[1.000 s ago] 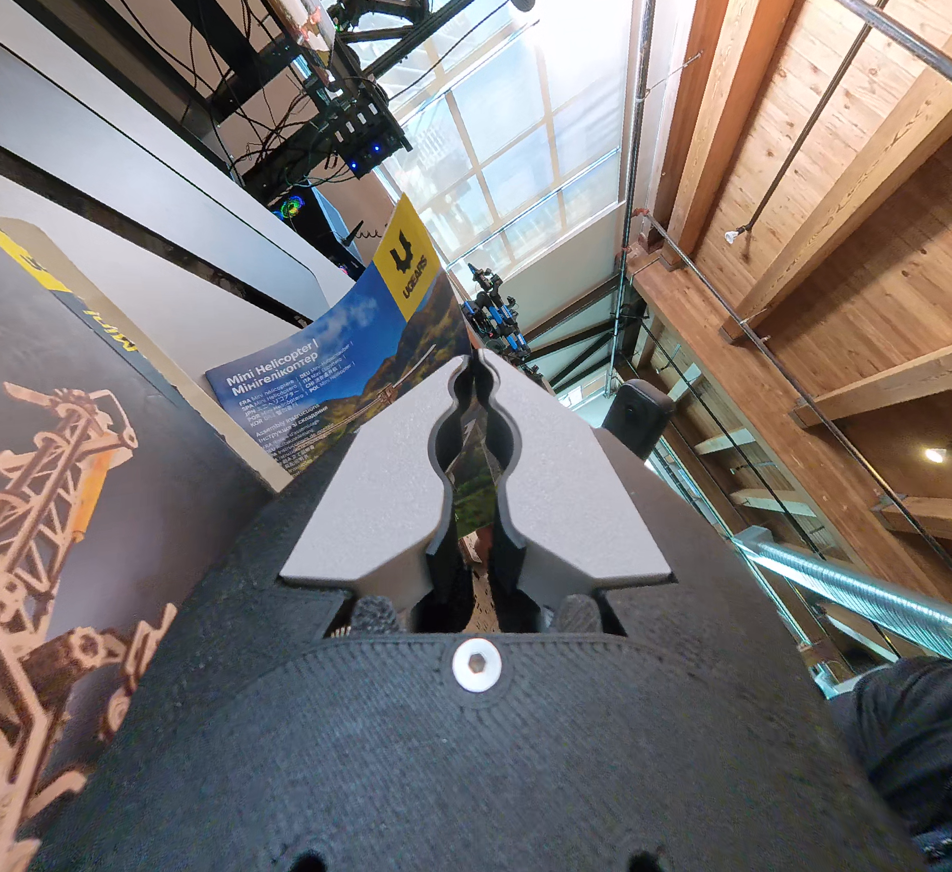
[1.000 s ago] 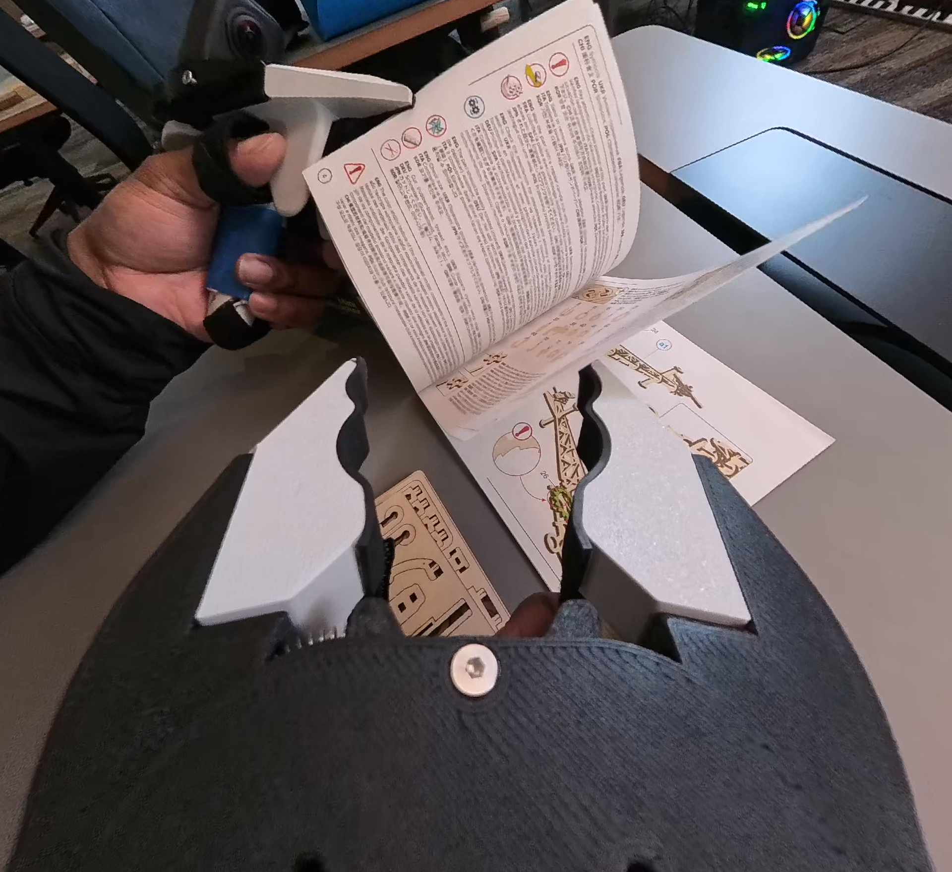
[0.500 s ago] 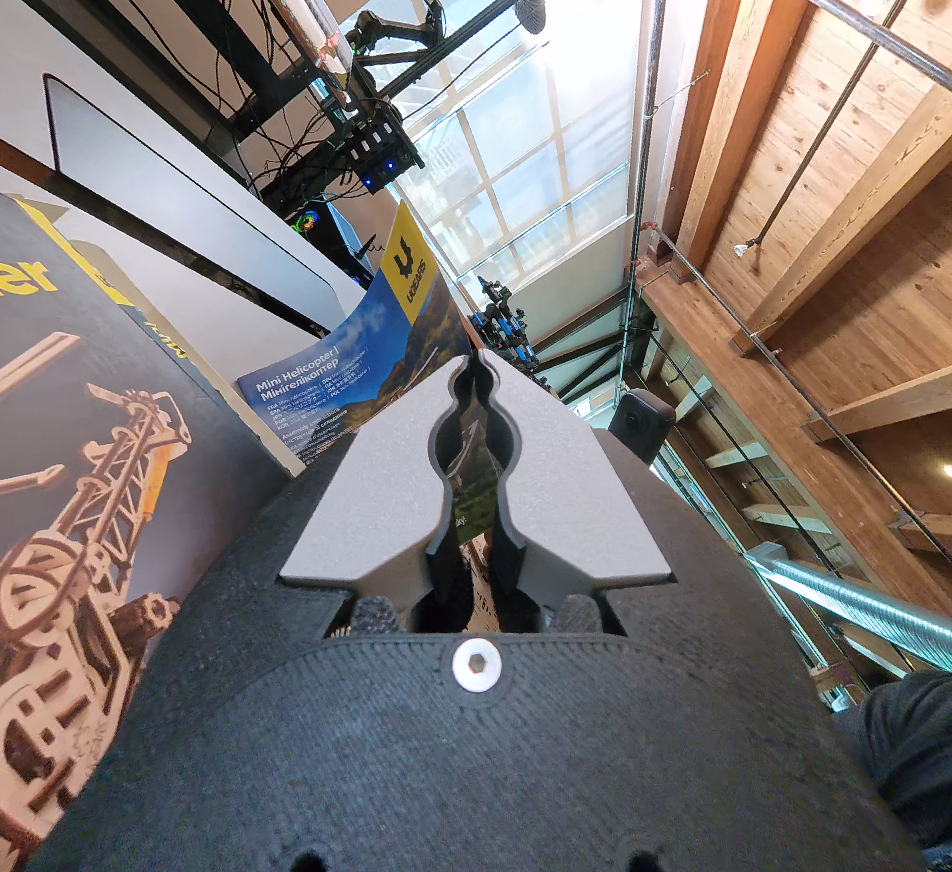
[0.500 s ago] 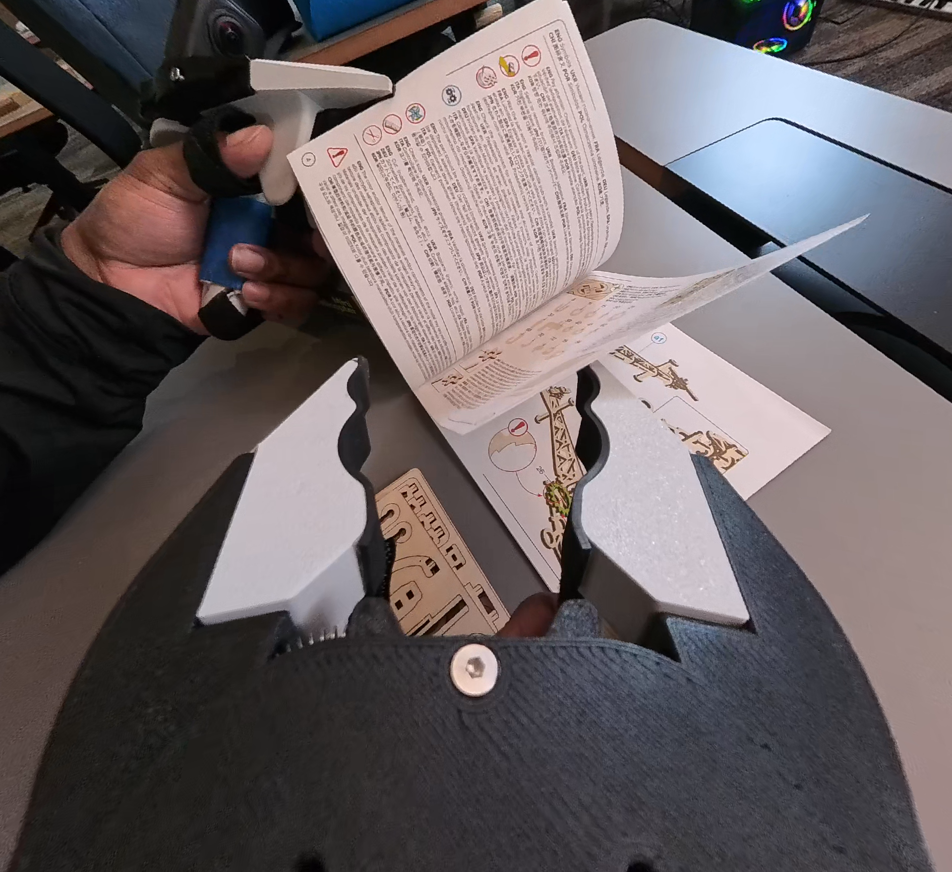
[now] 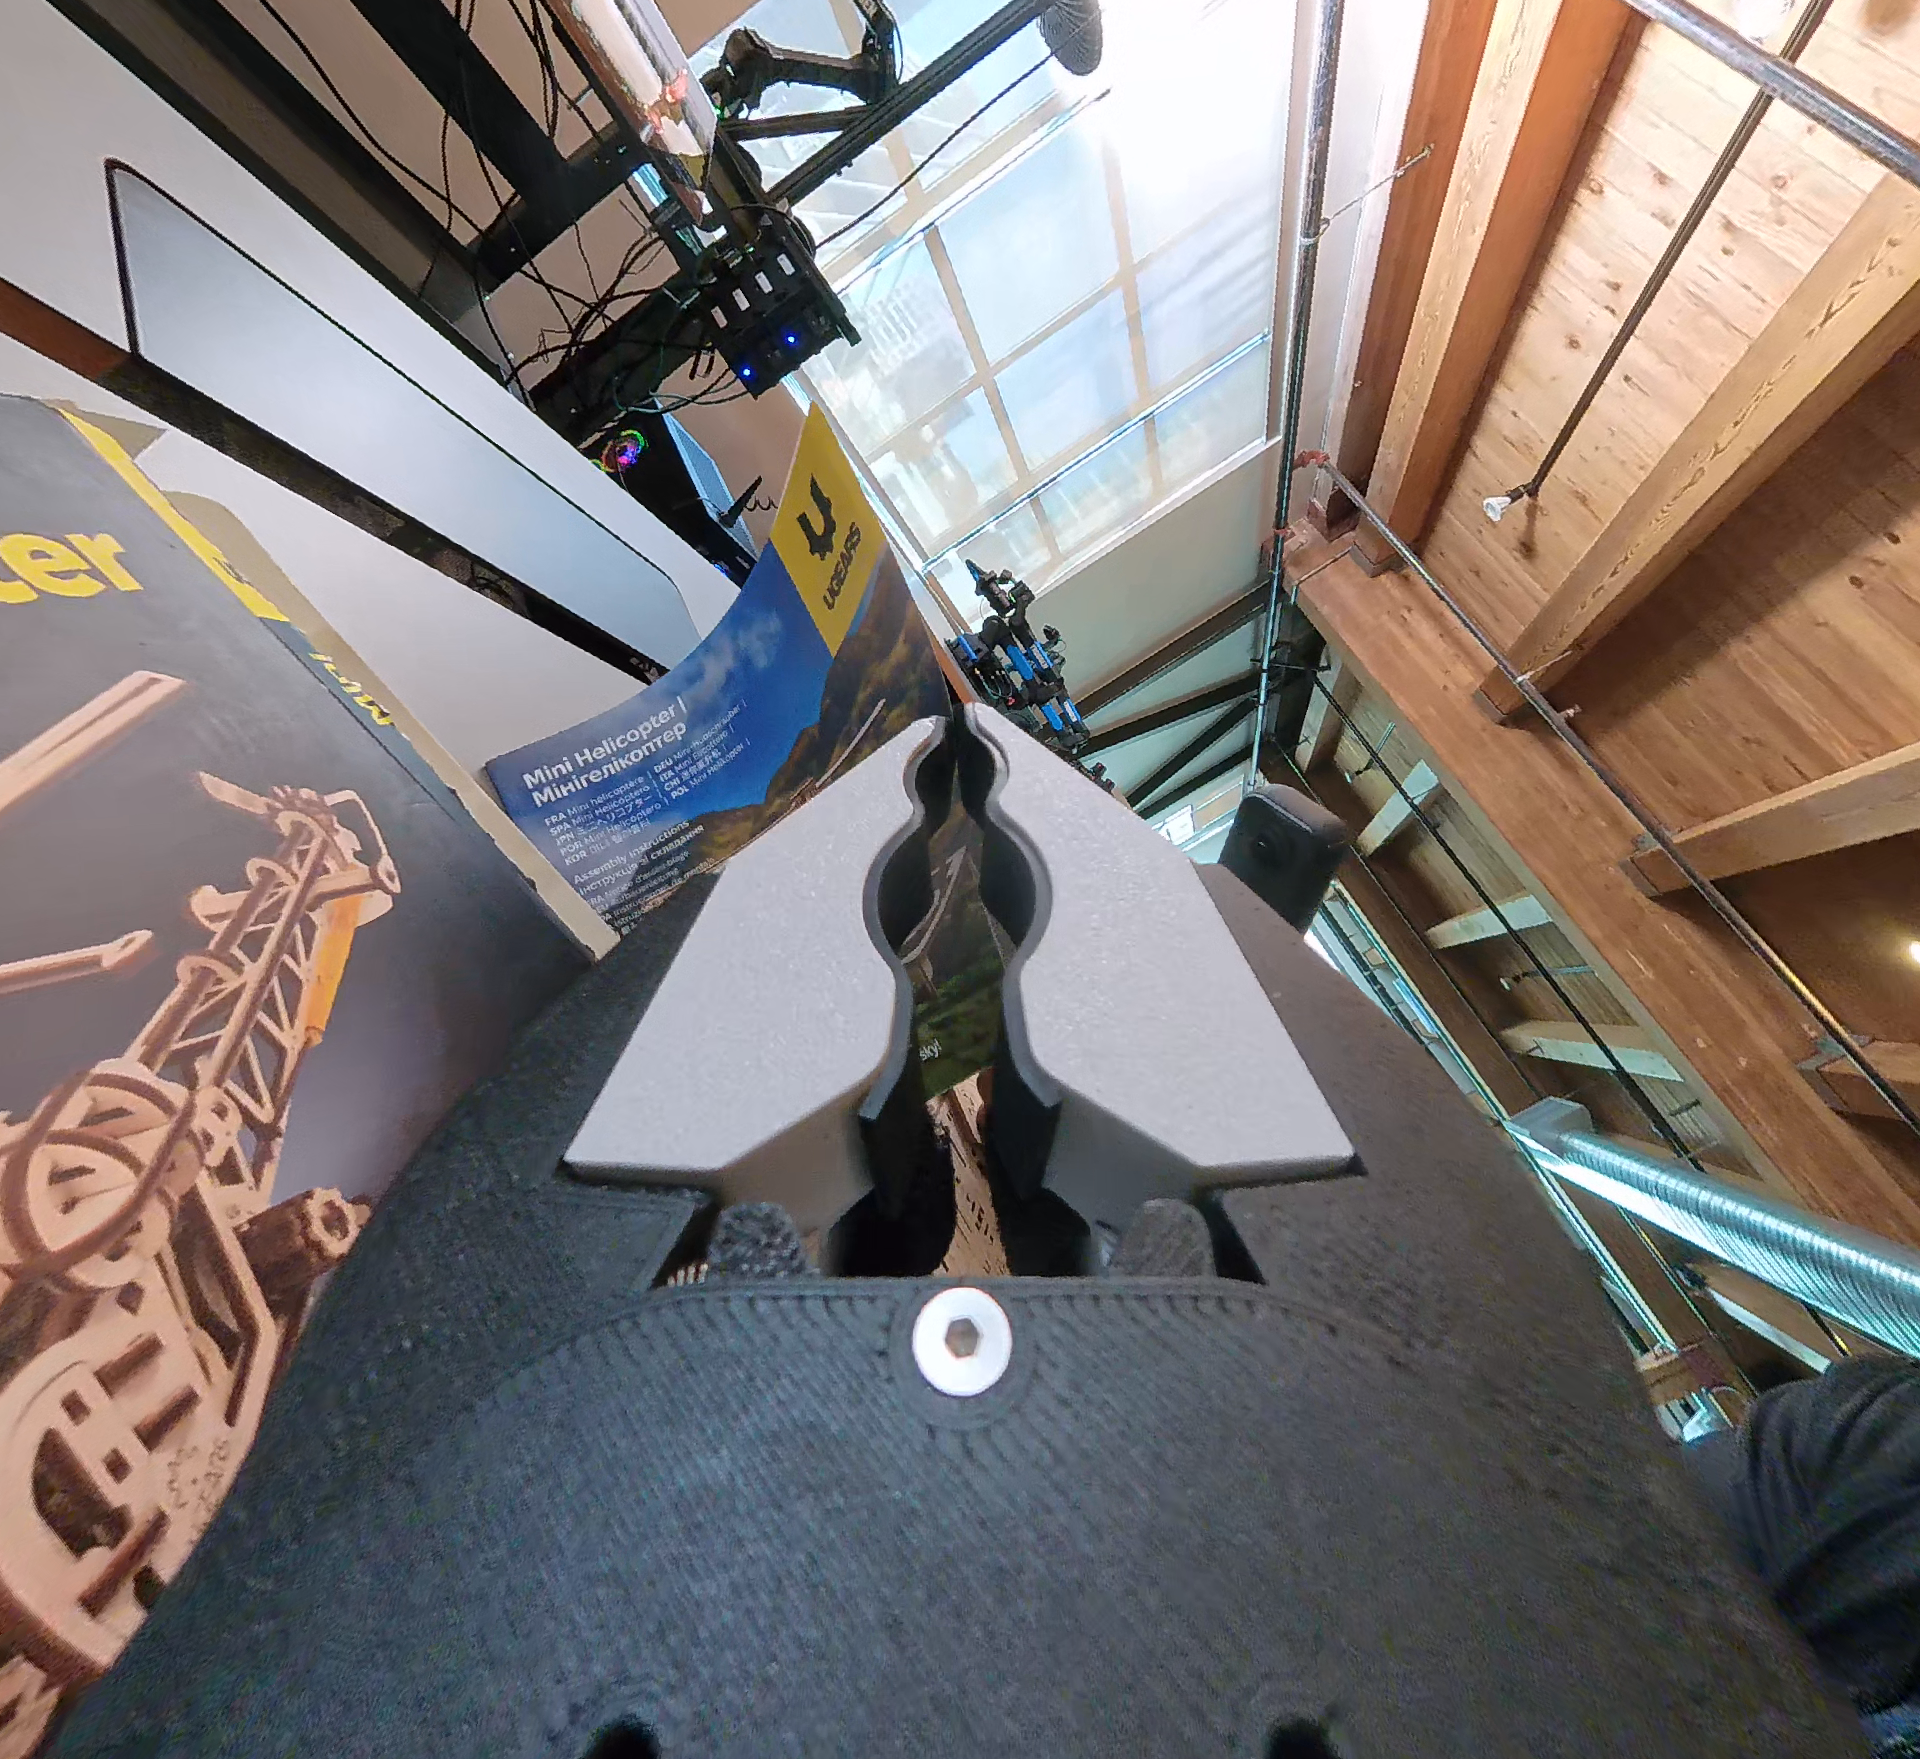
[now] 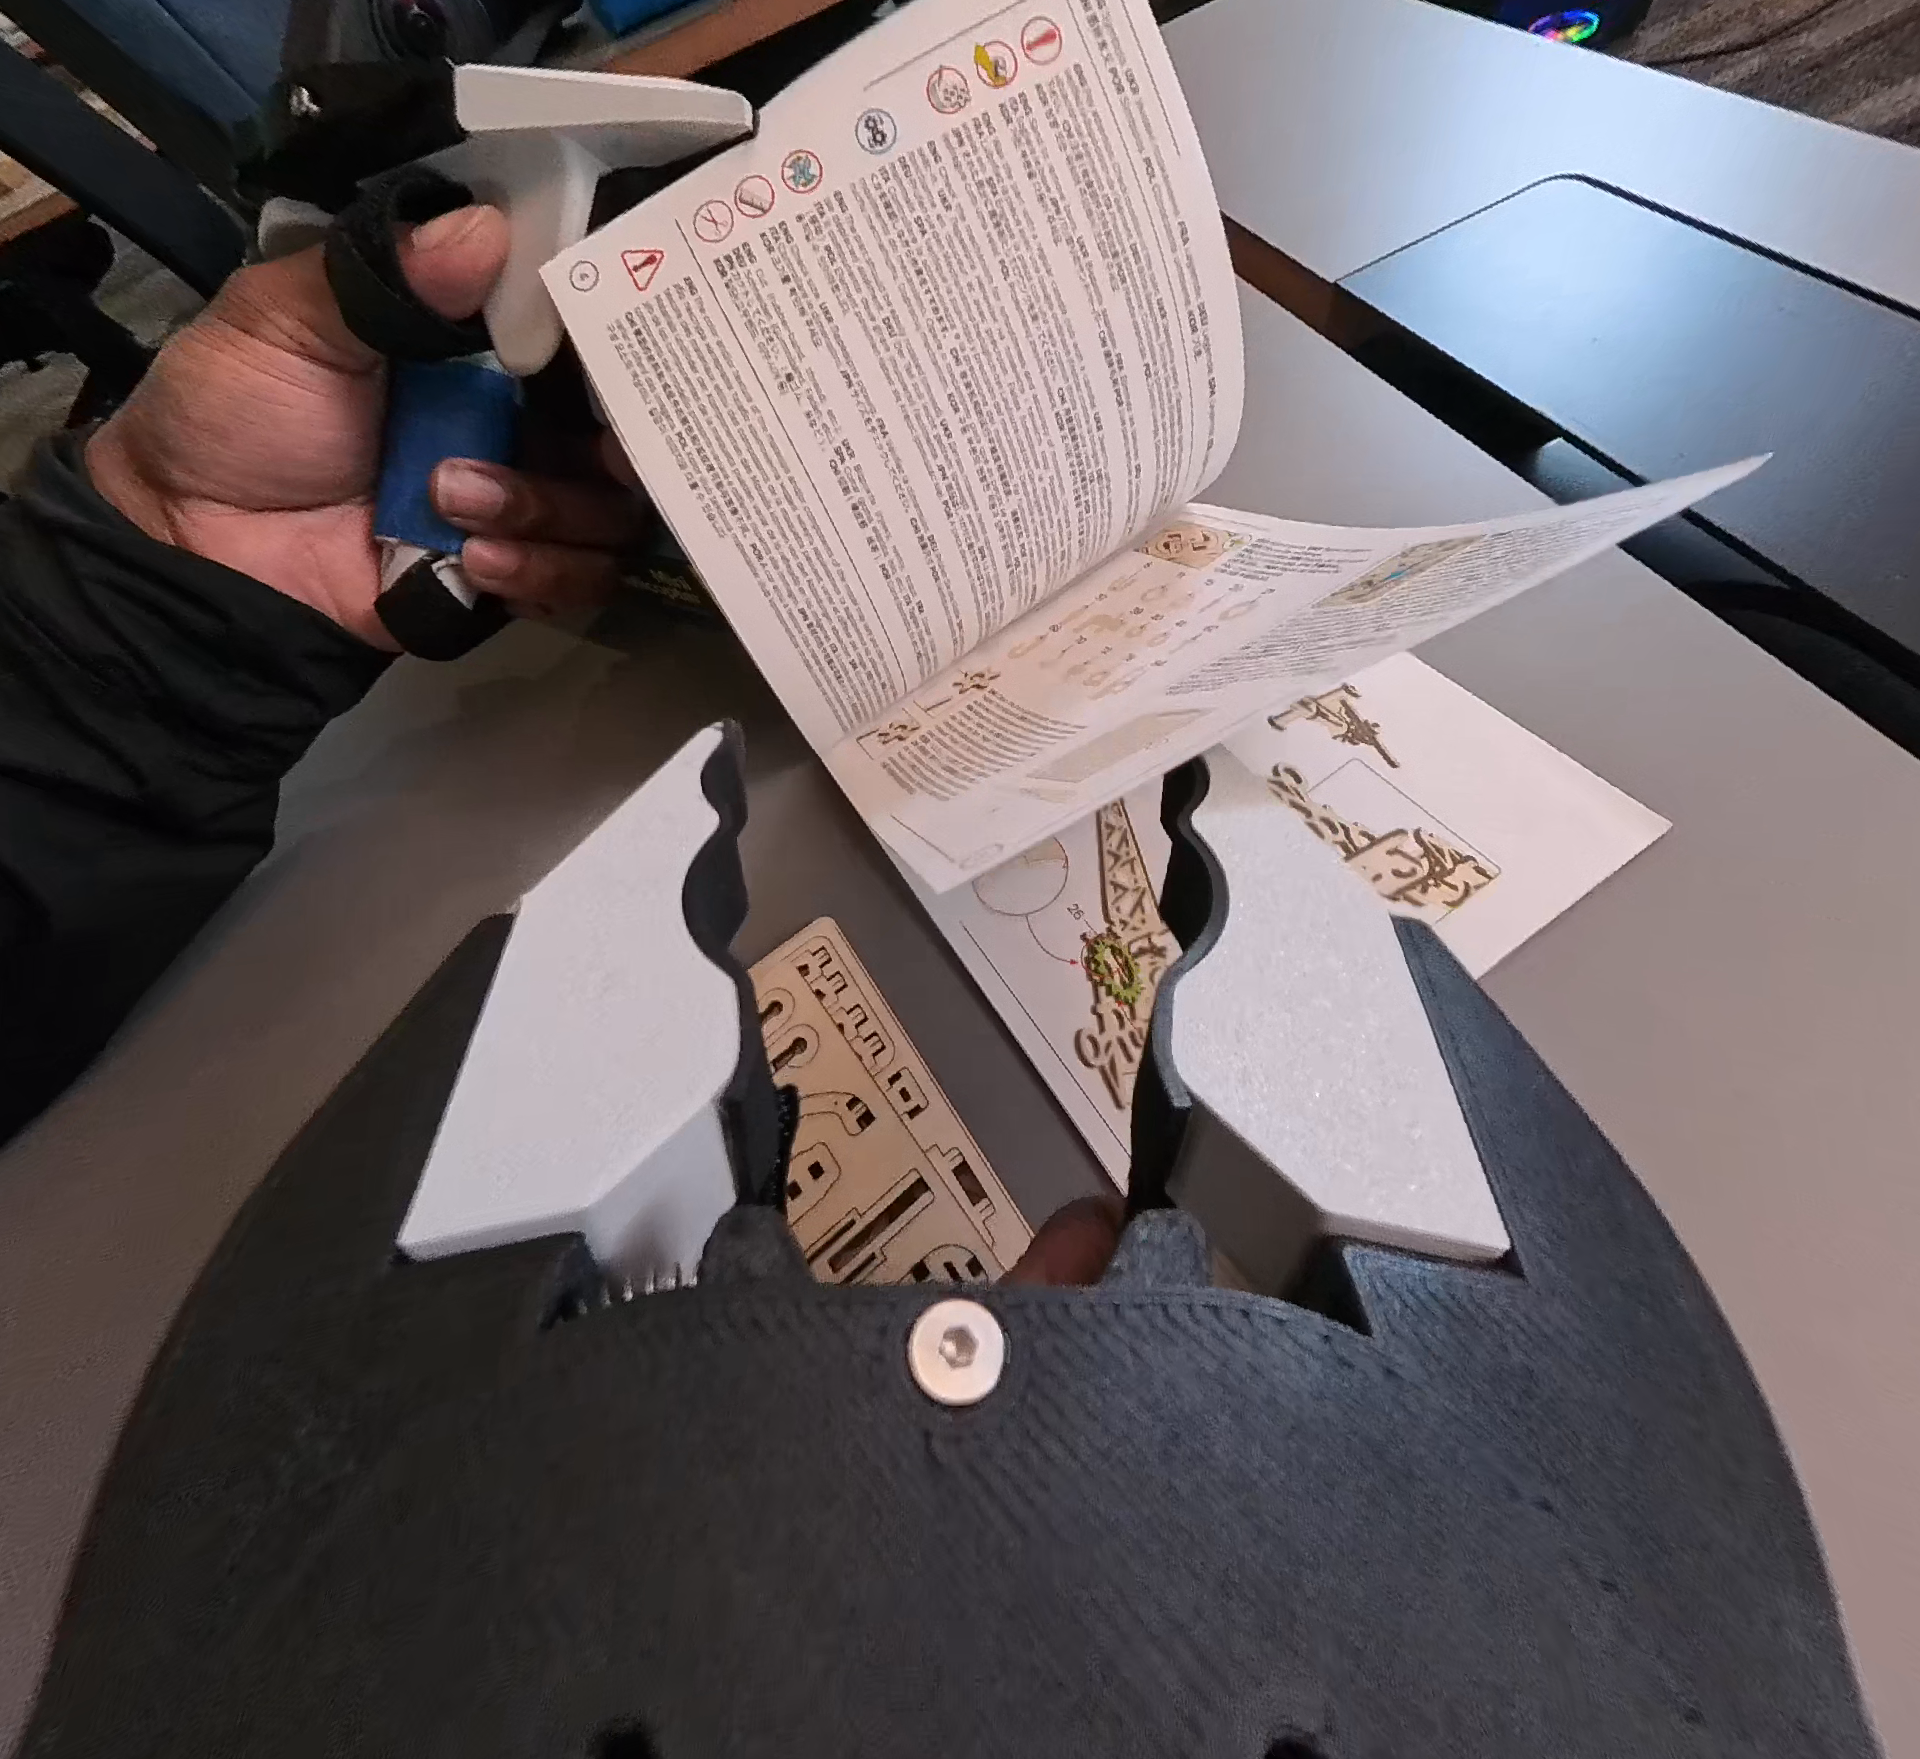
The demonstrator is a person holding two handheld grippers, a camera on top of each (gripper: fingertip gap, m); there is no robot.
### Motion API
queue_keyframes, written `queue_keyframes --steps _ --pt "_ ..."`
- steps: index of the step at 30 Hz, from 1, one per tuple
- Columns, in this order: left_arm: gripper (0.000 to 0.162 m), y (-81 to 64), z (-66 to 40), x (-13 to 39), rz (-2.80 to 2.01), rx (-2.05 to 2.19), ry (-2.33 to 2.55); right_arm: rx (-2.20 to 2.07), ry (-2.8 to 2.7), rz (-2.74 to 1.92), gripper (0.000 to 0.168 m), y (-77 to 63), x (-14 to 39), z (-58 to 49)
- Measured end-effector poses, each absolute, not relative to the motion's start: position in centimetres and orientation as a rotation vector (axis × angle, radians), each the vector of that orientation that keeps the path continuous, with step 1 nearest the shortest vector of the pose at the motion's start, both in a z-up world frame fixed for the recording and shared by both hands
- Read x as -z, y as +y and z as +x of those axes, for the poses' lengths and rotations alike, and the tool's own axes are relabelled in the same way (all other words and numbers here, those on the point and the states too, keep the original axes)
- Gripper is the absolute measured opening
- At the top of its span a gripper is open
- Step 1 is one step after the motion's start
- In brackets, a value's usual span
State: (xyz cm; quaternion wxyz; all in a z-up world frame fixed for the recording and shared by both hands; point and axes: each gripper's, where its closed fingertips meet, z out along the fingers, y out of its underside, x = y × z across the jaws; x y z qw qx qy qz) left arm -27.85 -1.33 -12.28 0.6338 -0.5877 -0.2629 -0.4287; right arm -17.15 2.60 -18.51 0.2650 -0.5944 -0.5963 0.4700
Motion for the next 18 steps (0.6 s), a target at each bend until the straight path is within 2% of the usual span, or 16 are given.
queue_keyframes --steps 18 --pt "0.000 -1.41 -27.91 12.30 -1.345 0.977 -0.597 -1.250 -1.623 -1.644 0.078 2.82 18.88 -16.89"
